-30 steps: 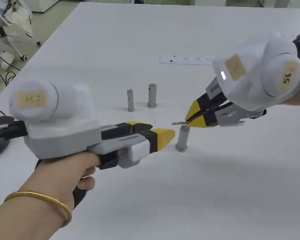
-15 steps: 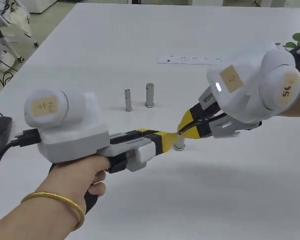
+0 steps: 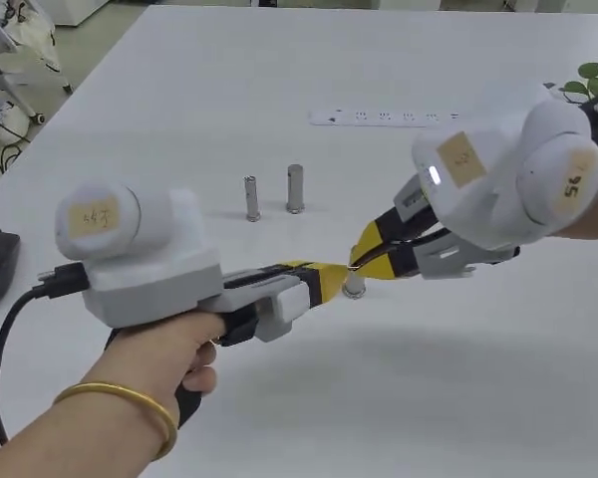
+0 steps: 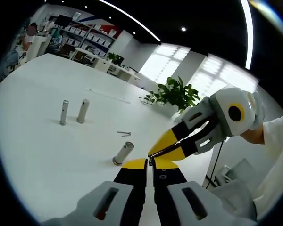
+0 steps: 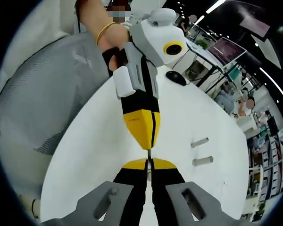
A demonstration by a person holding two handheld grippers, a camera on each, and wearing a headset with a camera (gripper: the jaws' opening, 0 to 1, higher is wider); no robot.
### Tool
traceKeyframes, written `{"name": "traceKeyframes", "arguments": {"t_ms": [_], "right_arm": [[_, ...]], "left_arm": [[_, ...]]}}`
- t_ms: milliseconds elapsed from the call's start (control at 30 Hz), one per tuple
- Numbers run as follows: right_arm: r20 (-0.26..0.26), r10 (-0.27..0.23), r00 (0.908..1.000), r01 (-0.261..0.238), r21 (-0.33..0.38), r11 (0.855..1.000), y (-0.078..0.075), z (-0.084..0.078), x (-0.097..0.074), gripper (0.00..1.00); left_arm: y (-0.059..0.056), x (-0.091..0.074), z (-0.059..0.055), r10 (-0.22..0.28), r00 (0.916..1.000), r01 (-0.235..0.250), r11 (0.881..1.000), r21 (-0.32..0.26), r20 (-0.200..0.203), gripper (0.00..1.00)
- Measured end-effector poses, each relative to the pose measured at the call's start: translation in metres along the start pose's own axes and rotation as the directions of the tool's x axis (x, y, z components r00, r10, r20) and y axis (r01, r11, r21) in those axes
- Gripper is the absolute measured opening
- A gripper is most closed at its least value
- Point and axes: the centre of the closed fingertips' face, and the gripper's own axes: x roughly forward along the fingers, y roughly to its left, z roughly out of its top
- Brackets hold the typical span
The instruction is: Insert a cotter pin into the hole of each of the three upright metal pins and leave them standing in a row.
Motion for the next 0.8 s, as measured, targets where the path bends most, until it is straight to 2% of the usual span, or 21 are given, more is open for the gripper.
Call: {"name": "traceKeyframes", "arguments": {"t_ms": [300, 533, 700, 767, 800], "right_arm": [[-0.003, 0.005, 1.0, -0.005, 0.011, 1.0, 0.0037, 0.0026, -0.0014, 0.03], [0.025, -0.001, 0.9997, 0.0, 0.012, 1.0, 0.0049, 0.0059, -0.0026, 0.04], [0.065, 0.009, 0.9979, -0.015, 0.097, 0.995, 0.0056, 0.0061, -0.003, 0.09], [0.081, 0.014, 0.9966, -0.025, 0.138, 0.99, 0.0043, 0.0019, -0.0026, 0.09], [0.098, 0.012, 0.9951, -0.03, 0.18, 0.983, 0.0039, 0.0018, -0.0033, 0.09]], "left_arm": [[-0.0011, 0.0005, -0.0006, -0.002, 1.0, 0.002, 1.0, -0.004, -0.005, 0.01], [-0.0006, -0.0012, 0.0012, -0.002, 1.0, 0.003, 0.999, 0.042, -0.008, 0.0], [0.0032, -0.0038, -0.0002, 0.016, 0.9992, -0.011, 0.991, 0.131, -0.036, 0.0], [0.004, -0.0048, -0.0011, 0.019, 0.9989, -0.012, 0.987, 0.159, -0.042, 0.0], [0.0042, -0.0056, -0.0019, 0.017, 0.9987, -0.009, 0.984, 0.178, -0.048, 0.0]]}}
